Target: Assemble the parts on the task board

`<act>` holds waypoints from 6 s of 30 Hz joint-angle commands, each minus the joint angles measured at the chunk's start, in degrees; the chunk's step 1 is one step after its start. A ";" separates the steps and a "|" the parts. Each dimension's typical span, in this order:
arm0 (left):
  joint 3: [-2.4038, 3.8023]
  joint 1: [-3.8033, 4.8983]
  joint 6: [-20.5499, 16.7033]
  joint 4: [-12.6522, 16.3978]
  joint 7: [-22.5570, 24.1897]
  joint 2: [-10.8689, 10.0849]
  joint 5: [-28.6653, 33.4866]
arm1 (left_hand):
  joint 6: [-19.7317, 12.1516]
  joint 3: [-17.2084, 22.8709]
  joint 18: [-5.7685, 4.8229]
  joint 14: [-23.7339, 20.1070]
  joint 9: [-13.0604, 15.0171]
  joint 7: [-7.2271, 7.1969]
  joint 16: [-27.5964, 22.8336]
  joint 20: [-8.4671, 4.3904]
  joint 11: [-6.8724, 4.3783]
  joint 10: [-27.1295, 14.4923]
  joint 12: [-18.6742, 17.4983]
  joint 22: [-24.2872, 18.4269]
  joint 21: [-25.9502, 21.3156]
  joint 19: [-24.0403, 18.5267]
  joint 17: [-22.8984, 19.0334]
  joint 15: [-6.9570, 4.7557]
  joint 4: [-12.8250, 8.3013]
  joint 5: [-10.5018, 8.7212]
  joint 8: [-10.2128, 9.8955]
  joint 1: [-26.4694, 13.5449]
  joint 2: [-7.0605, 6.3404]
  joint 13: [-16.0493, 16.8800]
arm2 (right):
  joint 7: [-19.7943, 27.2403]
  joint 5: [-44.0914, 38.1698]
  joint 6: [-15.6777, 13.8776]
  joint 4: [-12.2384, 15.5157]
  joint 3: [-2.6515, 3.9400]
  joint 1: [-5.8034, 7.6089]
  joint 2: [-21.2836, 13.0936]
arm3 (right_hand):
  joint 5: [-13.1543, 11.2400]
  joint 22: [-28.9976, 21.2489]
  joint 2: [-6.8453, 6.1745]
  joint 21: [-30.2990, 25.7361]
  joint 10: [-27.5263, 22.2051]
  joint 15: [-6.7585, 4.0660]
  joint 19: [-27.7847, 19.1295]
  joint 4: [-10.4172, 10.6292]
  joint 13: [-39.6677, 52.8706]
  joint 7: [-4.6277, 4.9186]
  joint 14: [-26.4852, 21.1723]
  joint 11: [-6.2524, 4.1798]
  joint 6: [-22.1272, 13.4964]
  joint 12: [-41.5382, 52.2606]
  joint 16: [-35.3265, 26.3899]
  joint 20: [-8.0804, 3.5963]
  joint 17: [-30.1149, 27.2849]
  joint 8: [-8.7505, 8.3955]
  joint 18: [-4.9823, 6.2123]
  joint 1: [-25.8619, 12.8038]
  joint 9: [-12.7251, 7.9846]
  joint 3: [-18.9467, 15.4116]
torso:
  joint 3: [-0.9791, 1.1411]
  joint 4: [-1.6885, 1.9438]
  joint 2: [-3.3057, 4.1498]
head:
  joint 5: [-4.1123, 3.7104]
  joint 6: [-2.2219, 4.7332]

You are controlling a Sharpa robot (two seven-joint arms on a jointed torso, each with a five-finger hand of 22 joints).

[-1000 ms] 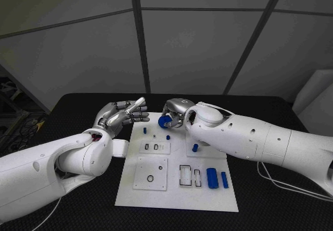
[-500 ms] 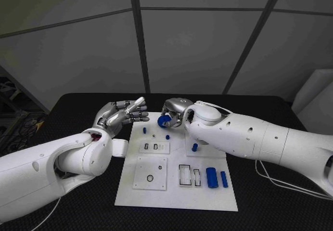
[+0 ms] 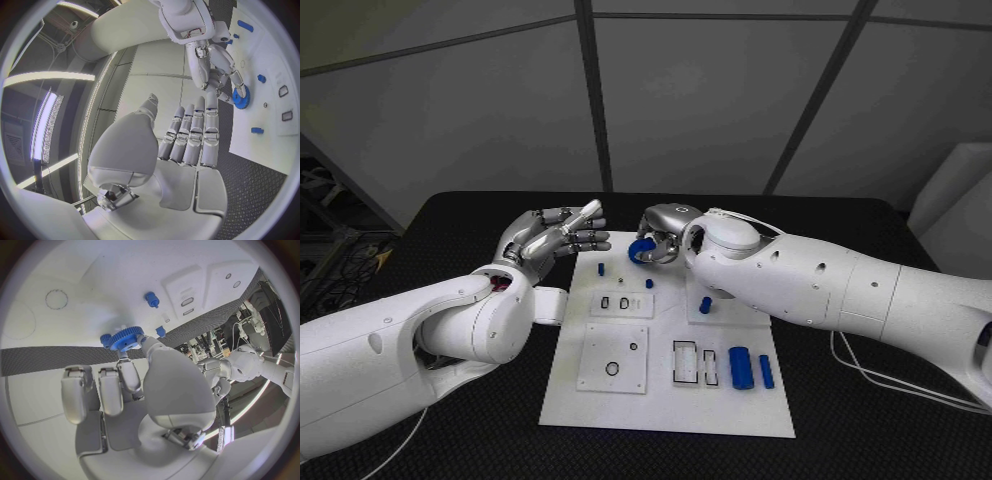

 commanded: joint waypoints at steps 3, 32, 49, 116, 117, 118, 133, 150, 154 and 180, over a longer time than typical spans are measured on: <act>0.06 0.10 0.51 0.06 0.19 0.09 -0.52 | 0.02 0.00 -1.74 -0.04 -0.05 0.25 -0.25 0.16 0.21 0.04 -0.27 0.07 0.31 0.27 0.09 0.31 -0.45 0.25 -0.19 0.07 0.44 -0.02 | -0.24 0.24 1.32 -0.11 -0.23 -0.13 0.00 | -0.13 12.28 -0.01 0.11 -0.42 0.41 3.68 0.33 -0.07 0.03 3.71 0.16 -0.58 -0.36 0.20 0.29 4.27 -0.31 -1.06 -0.63 0.03 -0.13 | 0.02 -0.03 -0.02 | -0.08 -0.03; 0.04 0.07 0.67 -0.27 0.11 -0.07 -0.52 | 0.04 -0.05 -1.74 -0.06 -0.07 0.27 -0.33 0.16 0.23 0.04 -0.33 0.07 0.29 0.24 0.10 0.32 -0.54 0.25 -0.24 0.12 0.49 -0.02 | 10.44 11.95 -14.39 5.10 -0.18 -0.19 -6.78 | 0.24 11.65 0.10 -0.19 -0.96 0.76 3.17 0.57 -0.48 0.45 3.66 0.54 -2.38 -0.86 0.21 0.61 4.31 -1.23 -0.90 -1.02 0.05 -0.48 | 0.19 -0.35 -0.17 | -0.07 0.49; 0.01 -0.25 0.97 -2.03 0.18 0.27 -0.52 | 0.04 -0.09 -1.75 -0.07 -0.08 0.29 -0.39 0.17 0.24 0.04 -0.39 0.06 0.28 0.21 0.11 0.34 -0.61 0.25 -0.29 0.16 0.53 -0.03 | 21.67 29.14 -11.57 9.22 -0.14 -0.12 -25.27 | 3.22 10.62 -0.15 -0.72 -1.78 0.36 2.31 -1.83 -1.17 -0.11 3.57 0.03 -0.79 -1.78 0.04 0.33 4.25 -0.52 -0.64 1.42 0.28 -0.21 | 1.28 -2.09 -0.95 | -0.95 0.60; 0.00 -1.11 1.03 -3.16 0.26 0.68 -0.52 | 0.06 -0.19 -1.74 0.01 -0.10 0.26 -0.46 0.17 0.24 0.04 -0.50 0.06 0.26 0.20 0.15 0.33 -0.75 0.25 -0.37 0.24 0.59 -0.02 | 19.23 25.91 -8.18 3.49 -0.17 -5.89 -23.72 | -1.20 12.22 3.00 -0.02 0.66 -0.07 3.61 -3.10 2.07 -0.79 4.08 -0.54 4.05 1.25 1.05 -0.04 6.59 2.17 -1.03 2.31 1.13 0.43 | 0.94 -2.04 -0.96 | -3.46 -0.69; 0.00 -1.12 1.04 -3.16 0.25 0.68 -0.52 | 0.06 -0.19 -1.74 0.01 -0.10 0.26 -0.46 0.17 0.24 0.04 -0.50 0.06 0.26 0.20 0.15 0.33 -0.75 0.25 -0.37 0.24 0.59 -0.02 | 19.19 25.91 -8.20 3.44 -0.17 -5.89 -23.71 | -1.20 12.25 3.00 -0.01 0.67 -0.07 3.64 -3.10 2.08 -0.79 4.08 -0.54 4.05 1.26 1.05 -0.04 6.60 2.17 -1.04 2.31 1.13 0.43 | 0.94 -2.04 -0.96 | -3.47 -0.69; 0.00 -1.13 1.04 -3.16 0.24 0.68 -0.52 | 0.06 -0.19 -1.74 0.01 -0.10 0.26 -0.46 0.17 0.24 0.04 -0.50 0.06 0.26 0.20 0.15 0.33 -0.75 0.25 -0.37 0.24 0.59 -0.02 | 19.15 25.91 -8.21 3.39 -0.17 -5.89 -23.71 | -1.20 12.28 3.00 0.00 0.68 -0.07 3.66 -3.10 2.09 -0.79 4.09 -0.54 4.06 1.27 1.06 -0.04 6.62 2.17 -1.05 2.31 1.13 0.43 | 0.93 -2.04 -0.96 | -3.50 -0.69; -0.01 -1.23 1.06 -3.15 0.15 0.67 -0.51 | 0.06 -0.19 -1.74 0.01 -0.10 0.26 -0.46 0.17 0.24 0.04 -0.50 0.06 0.26 0.20 0.15 0.33 -0.75 0.25 -0.37 0.24 0.59 -0.02 | 18.96 25.91 -8.18 2.85 -0.17 -5.90 -23.50 | -1.35 12.26 1.82 -0.01 0.15 -0.07 3.64 -3.41 1.52 -0.56 4.10 -0.41 2.79 0.65 1.10 -0.16 6.73 1.46 -1.04 1.69 0.76 -0.02 | 0.92 -1.98 -0.94 | -3.56 -0.69; -0.01 -1.27 1.08 -3.11 0.16 0.68 -0.51 | 0.06 -0.19 -1.74 0.01 -0.10 0.26 -0.46 0.17 0.24 0.04 -0.50 0.06 0.26 0.20 0.15 0.33 -0.75 0.25 -0.37 0.24 0.59 -0.02 | 18.72 25.91 -8.04 2.81 -0.17 -5.90 -23.47 | -2.13 12.22 1.34 -0.04 -0.44 0.17 3.60 -3.64 0.89 -0.26 4.09 -0.13 1.35 -0.04 1.09 0.00 6.73 0.78 -1.03 1.45 0.44 -0.32 | 0.93 -2.00 -0.95 | -3.61 -0.83; -0.01 -1.27 1.09 -3.12 0.14 0.68 -0.51 | 0.07 -0.28 -1.74 0.04 -0.11 0.27 -0.55 0.17 0.24 0.06 -0.60 0.05 0.24 0.18 0.18 0.33 -0.85 0.25 -0.45 0.28 0.67 -0.02 | 18.56 25.91 -8.24 2.70 -0.17 -5.90 -23.51 | -2.33 12.18 1.34 -0.06 -0.59 0.23 3.56 -3.71 0.74 -0.17 4.09 -0.05 0.92 -0.21 1.09 0.06 6.76 0.60 -1.02 1.46 0.37 -0.35 | 0.92 -1.98 -0.95 | -3.66 -0.79; -0.01 -1.32 1.31 -3.22 -0.07 0.76 -0.51 | 0.07 -0.28 -1.74 0.04 -0.11 0.27 -0.55 0.17 0.24 0.06 -0.60 0.05 0.24 0.18 0.18 0.33 -0.85 0.25 -0.45 0.28 0.67 -0.02 | 18.08 25.57 -7.72 1.97 -0.18 -5.91 -23.21 | -2.79 12.18 1.82 -0.08 -0.81 0.43 3.55 -3.95 0.56 -0.02 4.07 0.12 0.59 -0.44 1.07 0.29 6.73 0.68 -1.02 1.64 0.42 -0.25 | 0.91 -1.97 -1.02 | -3.75 -0.69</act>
